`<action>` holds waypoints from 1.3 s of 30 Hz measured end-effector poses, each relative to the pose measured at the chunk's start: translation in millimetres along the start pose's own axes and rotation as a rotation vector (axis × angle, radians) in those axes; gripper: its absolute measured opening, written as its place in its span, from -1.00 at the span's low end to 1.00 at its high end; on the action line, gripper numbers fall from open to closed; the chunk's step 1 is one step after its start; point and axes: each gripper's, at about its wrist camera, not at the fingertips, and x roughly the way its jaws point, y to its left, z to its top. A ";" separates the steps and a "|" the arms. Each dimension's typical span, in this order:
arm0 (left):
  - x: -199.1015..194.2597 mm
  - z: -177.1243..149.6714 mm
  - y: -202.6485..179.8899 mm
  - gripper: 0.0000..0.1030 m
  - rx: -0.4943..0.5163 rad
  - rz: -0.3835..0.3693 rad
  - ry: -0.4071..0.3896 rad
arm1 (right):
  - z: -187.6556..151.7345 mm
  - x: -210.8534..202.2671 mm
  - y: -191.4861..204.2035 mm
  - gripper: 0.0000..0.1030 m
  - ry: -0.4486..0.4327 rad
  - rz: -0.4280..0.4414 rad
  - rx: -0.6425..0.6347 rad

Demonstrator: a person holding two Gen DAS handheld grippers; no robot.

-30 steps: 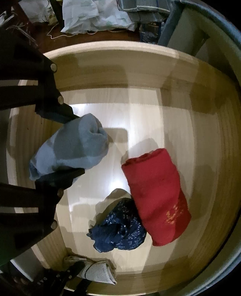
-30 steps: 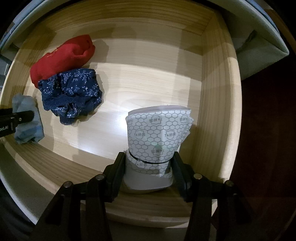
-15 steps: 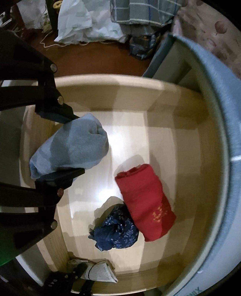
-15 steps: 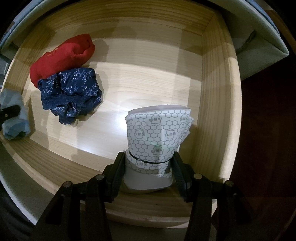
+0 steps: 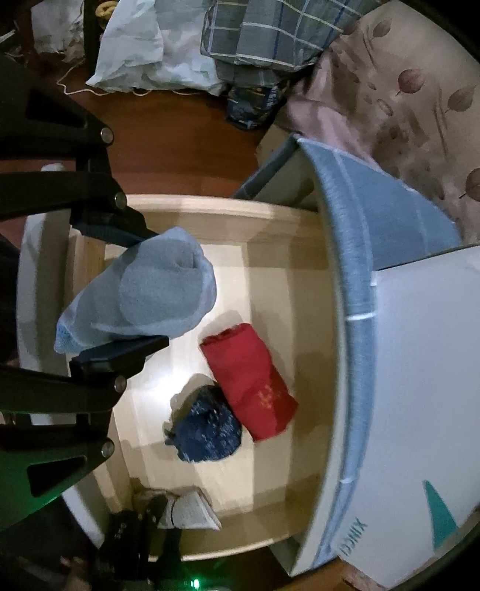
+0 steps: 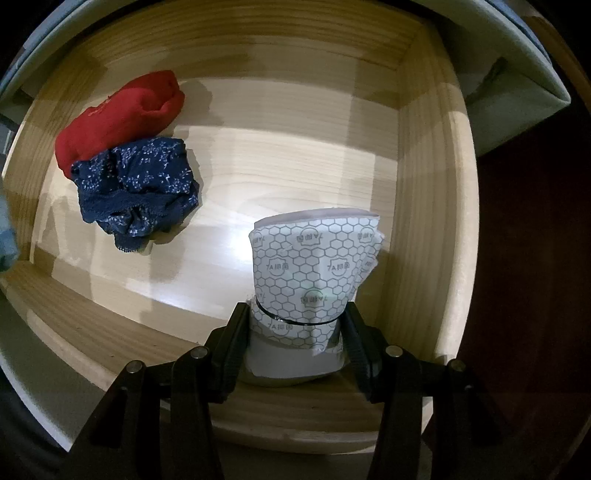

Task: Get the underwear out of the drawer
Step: 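Lift the light blue sock with the left gripper toward the white box, then lower the light blue sock into the white box and open the left gripper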

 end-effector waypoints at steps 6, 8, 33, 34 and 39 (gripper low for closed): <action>-34.2 4.1 13.2 -0.11 0.017 0.021 -0.087 | -2.0 0.4 -0.7 -0.07 -0.006 -0.002 0.004; -47.0 6.7 19.3 -0.11 0.018 0.030 -0.123 | -2.7 -0.1 -0.4 -0.07 -0.008 -0.003 0.005; -186.5 121.2 30.1 -0.11 -0.006 0.002 -0.492 | -4.1 -1.1 -2.4 -0.08 -0.015 -0.008 0.015; -186.3 127.5 27.6 -0.11 0.000 0.006 -0.499 | -3.8 -1.3 -2.7 -0.08 -0.015 -0.008 0.015; -177.3 150.7 14.7 -0.11 0.038 0.012 -0.522 | -3.7 -1.2 -2.8 -0.08 -0.016 -0.008 0.014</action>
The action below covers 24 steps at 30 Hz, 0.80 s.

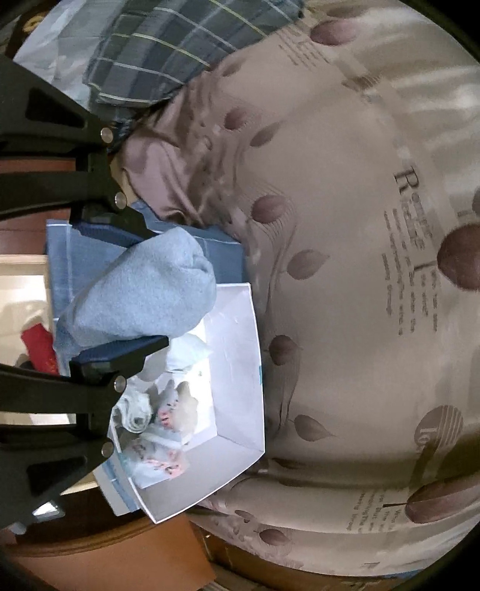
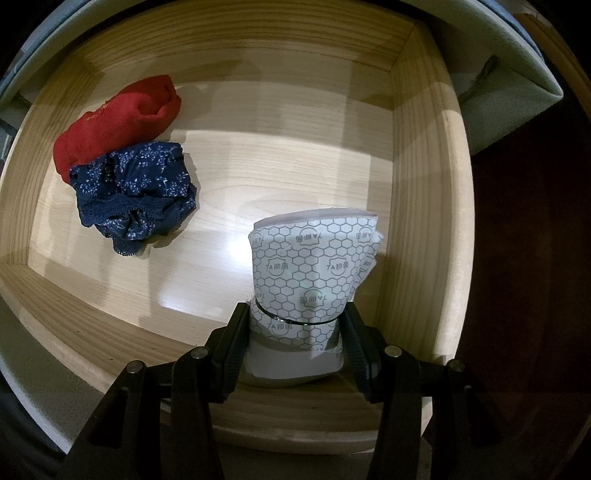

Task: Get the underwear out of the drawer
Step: 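Lower the light blue sock into the white box and open the left gripper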

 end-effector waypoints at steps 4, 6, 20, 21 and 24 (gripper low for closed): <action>25.2 7.2 -7.2 -0.11 0.000 0.023 0.042 | 0.2 0.1 -0.2 -0.08 0.000 0.000 0.001; 35.6 8.1 -10.7 -0.11 -0.004 0.020 0.064 | 0.2 0.1 -0.2 -0.08 0.000 0.000 0.001; 85.3 10.2 -34.7 -0.05 0.027 0.079 0.157 | 0.5 0.7 -0.6 -0.08 -0.001 0.000 -0.001; 85.6 11.6 -35.0 -0.05 0.025 0.073 0.159 | 0.5 0.7 -0.7 -0.08 -0.001 0.001 -0.001; 84.7 17.2 -33.8 -0.04 0.014 0.053 0.154 | 0.6 0.8 -0.7 -0.08 -0.001 0.001 0.000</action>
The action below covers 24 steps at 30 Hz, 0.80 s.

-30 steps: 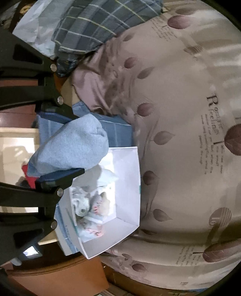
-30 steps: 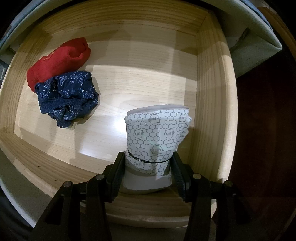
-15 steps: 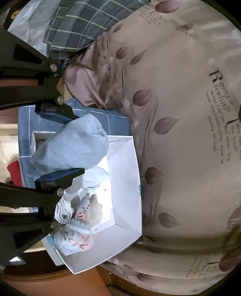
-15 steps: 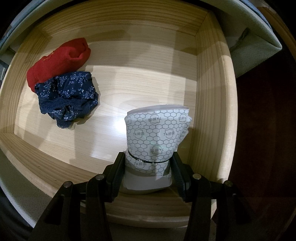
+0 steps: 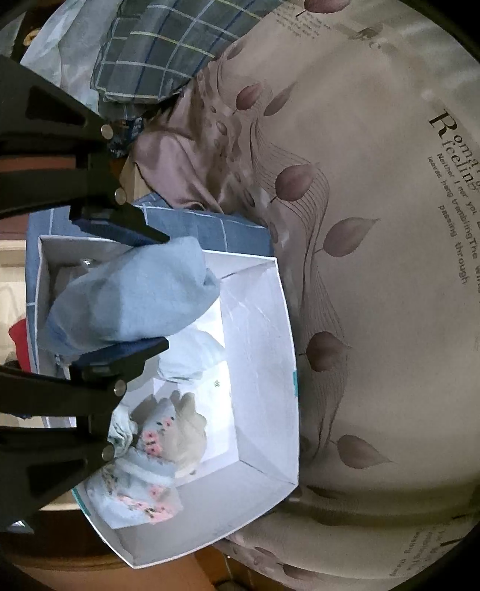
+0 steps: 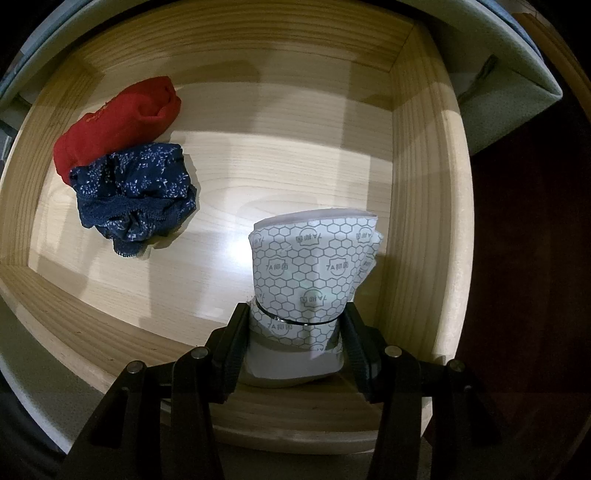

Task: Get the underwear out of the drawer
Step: 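Lower the light blue sock into the white box and open the left gripper, then move the left gripper back down over the drawer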

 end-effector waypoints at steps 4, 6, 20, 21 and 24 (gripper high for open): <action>-7.9 7.2 -0.5 -0.03 -0.013 -0.036 -0.023 | 0.1 0.3 0.0 -0.08 0.000 0.000 -0.001; -13.9 9.5 -2.4 -0.02 -0.015 -0.057 -0.041 | 0.2 0.3 -0.1 -0.08 0.000 0.000 -0.002; -33.3 -18.4 6.0 0.05 0.070 -0.056 -0.012 | 0.2 0.9 -0.6 -0.08 0.000 0.000 -0.001; -34.4 -24.6 8.8 0.05 0.082 -0.048 -0.009 | 0.4 1.0 -0.7 -0.08 0.000 0.000 -0.002; -34.2 -45.1 19.7 0.05 0.089 -0.043 0.023 | 1.2 0.9 -1.5 -0.08 0.001 -0.001 0.000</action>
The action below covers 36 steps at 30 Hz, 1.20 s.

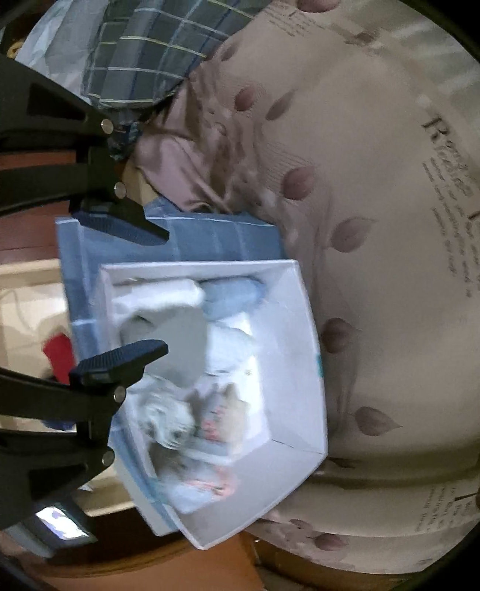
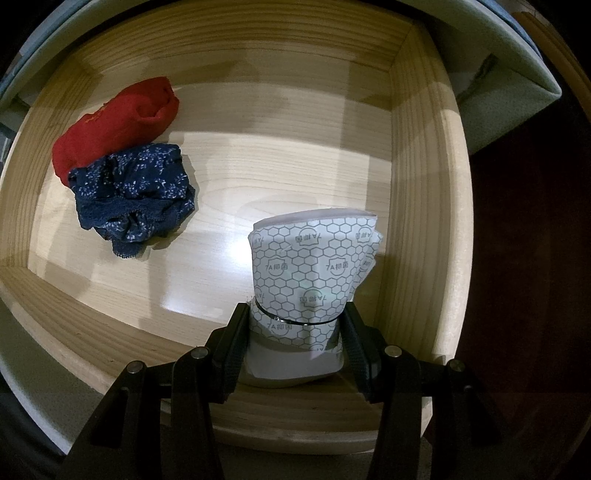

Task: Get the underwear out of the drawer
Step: 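Move the left gripper back down over the drawer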

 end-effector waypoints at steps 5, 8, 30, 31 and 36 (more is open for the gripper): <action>5.3 -42.8 13.7 0.05 -0.050 -0.016 0.056 | 3.0 0.1 -1.0 -0.08 0.003 -0.004 0.002; 10.9 -74.1 19.5 0.05 -0.084 -0.001 0.078 | 5.7 0.5 -1.7 -0.09 0.005 -0.005 0.003; 67.8 -192.9 -15.1 0.05 -0.175 0.017 0.226 | 10.1 -1.1 -4.3 -0.09 0.008 -0.011 0.002; 68.8 -194.2 -17.1 0.05 -0.167 0.022 0.227 | 9.8 -1.1 -4.3 -0.09 0.008 -0.011 0.002; 68.3 -196.0 -16.9 0.05 -0.185 0.011 0.221 | 9.0 -1.3 -4.1 -0.10 0.007 -0.011 0.002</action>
